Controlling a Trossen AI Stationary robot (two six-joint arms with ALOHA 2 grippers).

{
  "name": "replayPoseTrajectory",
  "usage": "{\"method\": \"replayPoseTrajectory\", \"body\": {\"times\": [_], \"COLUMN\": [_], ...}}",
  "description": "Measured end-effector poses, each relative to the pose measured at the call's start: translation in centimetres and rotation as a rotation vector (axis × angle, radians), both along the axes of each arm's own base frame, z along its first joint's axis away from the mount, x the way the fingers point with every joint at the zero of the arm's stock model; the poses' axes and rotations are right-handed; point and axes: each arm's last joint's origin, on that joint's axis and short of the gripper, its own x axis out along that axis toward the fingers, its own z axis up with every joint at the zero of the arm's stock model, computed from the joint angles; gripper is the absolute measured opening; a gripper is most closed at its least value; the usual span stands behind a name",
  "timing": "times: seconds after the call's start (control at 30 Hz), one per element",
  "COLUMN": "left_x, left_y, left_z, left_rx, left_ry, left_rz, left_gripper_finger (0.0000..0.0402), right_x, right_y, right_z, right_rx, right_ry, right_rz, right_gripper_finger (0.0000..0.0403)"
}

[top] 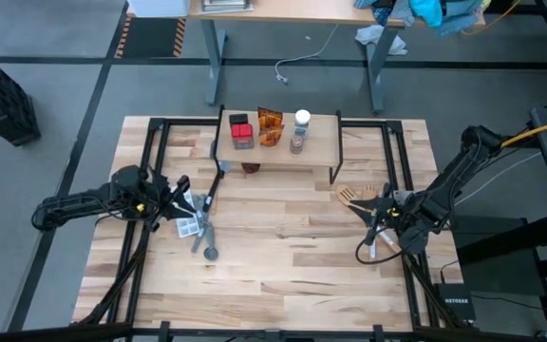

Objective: Shelf spices
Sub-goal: Return to Home Position

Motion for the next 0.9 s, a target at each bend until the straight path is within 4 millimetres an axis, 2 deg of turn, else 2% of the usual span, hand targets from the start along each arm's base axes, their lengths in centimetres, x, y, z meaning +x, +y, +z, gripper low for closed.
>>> {"method": "replayPoseTrajectory", "body": {"times": [0.3, 0.6, 0.9], "left_x": [0.1, 0.1, 0.1], "left_y": [-0.2, -0.7, -0.7], "left_z": [-0.3, -0.3, -0.4], "left_rx": [0.082, 0.192, 0.195], "left_ry": [-0.062, -0.112, -0.114], "left_rz": [-0.032, -0.074, -0.082], "left_gripper_finger": [0.0060, 0.0060, 0.0060], "right_x": [-0.3, -0.3, -0.3], "right_y": [-0.4, -0.4, -0.4], "right_z": [-1.7, -1.8, -1.7], "right_rx": [0.023, 0.021, 0.027], "right_ry": [-0.009, -0.010, -0.015], "right_rz": [-0.040, -0.040, -0.040], "right_gripper_finger": [0.0072, 0.0072, 0.0072]}}
